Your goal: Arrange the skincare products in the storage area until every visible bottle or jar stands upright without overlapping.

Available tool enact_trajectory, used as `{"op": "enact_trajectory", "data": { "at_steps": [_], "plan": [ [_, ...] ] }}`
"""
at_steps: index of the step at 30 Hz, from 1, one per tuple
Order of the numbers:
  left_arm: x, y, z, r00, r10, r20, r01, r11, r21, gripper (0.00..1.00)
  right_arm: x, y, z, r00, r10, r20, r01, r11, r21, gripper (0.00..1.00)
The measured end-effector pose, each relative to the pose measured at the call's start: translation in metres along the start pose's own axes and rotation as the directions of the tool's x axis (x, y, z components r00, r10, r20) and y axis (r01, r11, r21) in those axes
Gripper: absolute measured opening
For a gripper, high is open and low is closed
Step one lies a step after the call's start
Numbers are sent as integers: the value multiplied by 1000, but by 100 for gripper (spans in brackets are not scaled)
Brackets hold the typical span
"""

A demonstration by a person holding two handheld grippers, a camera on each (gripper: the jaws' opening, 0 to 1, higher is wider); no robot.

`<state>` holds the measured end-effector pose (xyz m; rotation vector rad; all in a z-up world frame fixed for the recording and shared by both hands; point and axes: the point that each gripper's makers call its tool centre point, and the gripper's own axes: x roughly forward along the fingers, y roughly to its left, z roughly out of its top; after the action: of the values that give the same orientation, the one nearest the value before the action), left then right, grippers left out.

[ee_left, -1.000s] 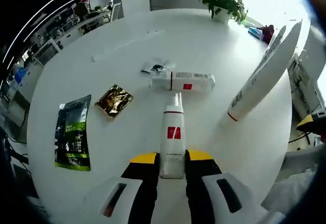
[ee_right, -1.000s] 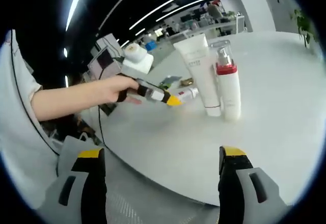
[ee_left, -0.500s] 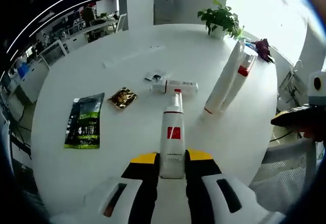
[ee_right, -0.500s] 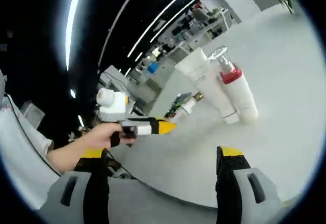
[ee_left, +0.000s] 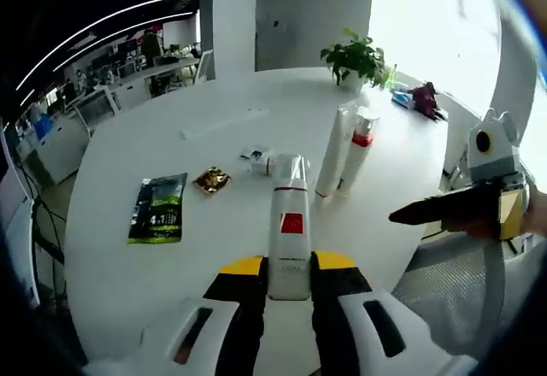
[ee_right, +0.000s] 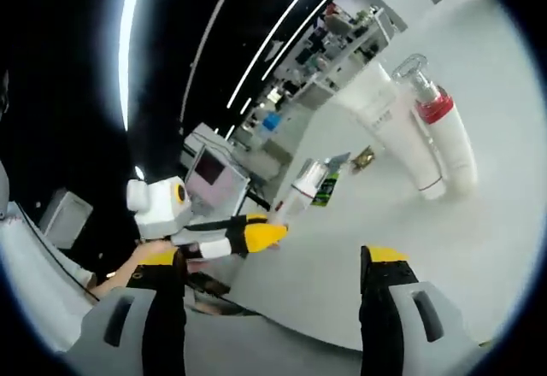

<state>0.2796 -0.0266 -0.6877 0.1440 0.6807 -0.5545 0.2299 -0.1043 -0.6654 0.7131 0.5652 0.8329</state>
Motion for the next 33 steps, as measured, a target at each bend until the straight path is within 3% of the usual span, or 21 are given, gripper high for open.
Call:
{"op": "enact_trajectory", "data": {
  "at_steps": [5,9,16,20,25,30,33],
  "plan": [
    [-24,-19,11,997,-25,80,21,999,47,24,14,17,-4,999,42,1,-42,999,22,82],
    [-39,-31,18,991,-47,122,36,995,94,24,22,30,6,993,86,84,-95,989,116,81],
    [-60,-45,27,984,-53,169,23,984,174,24,31,37,7,992,85,96,-97,987,132,74],
    [-66,-48,26,982,-51,180,15,980,196,24,35,43,18,982,109,153,-136,975,177,60],
    [-71,-46,27,980,-35,195,-5,979,202,24,41,51,20,979,130,157,-155,974,163,36],
    [-74,-44,25,981,-27,194,-13,980,197,24,42,56,19,977,145,156,-167,976,143,24],
    [-74,-42,25,980,-26,198,-12,982,189,24,43,56,19,978,137,157,-159,977,140,24]
  ]
}}
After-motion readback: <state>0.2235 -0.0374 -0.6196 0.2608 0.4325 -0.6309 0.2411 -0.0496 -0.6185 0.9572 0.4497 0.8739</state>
